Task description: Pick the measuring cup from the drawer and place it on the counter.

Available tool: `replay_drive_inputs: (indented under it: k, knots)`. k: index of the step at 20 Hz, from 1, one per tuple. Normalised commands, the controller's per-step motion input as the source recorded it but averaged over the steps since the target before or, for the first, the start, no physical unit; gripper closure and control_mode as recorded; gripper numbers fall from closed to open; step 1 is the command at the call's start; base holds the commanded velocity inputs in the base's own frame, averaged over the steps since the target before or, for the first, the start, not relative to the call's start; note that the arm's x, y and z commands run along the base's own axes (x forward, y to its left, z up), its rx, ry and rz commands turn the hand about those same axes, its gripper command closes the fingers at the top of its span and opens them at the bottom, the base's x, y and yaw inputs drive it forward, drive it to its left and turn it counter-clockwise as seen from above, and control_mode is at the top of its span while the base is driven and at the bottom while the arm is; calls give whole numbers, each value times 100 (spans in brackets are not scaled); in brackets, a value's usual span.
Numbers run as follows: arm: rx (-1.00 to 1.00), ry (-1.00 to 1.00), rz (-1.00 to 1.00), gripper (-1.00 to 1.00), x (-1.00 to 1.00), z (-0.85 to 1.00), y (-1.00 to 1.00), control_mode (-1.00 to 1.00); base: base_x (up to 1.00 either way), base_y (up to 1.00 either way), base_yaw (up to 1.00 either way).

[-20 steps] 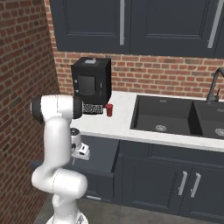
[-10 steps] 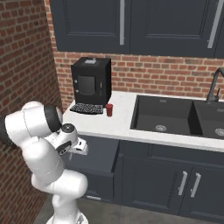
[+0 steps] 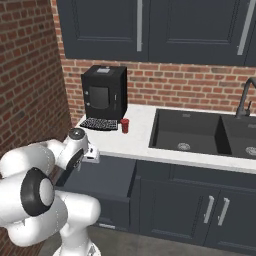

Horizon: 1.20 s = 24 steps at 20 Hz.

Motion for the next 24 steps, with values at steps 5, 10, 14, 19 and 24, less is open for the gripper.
replay_drive_inputs:
  k: [5, 10, 14, 19, 24]
  knots:
    - [0, 3, 0, 100, 20, 92, -26, -100, 0, 0, 0]
    - [0, 13, 0, 100, 42, 45, -43, -100, 0, 0, 0]
    - [0, 15, 0, 100, 55, 4, -37, -100, 0, 0, 0]
    - [-1, 6, 0, 100, 61, -13, -17, -100, 0, 0, 0]
    - [0, 1, 0, 100, 47, -23, -3, -100, 0, 0, 0]
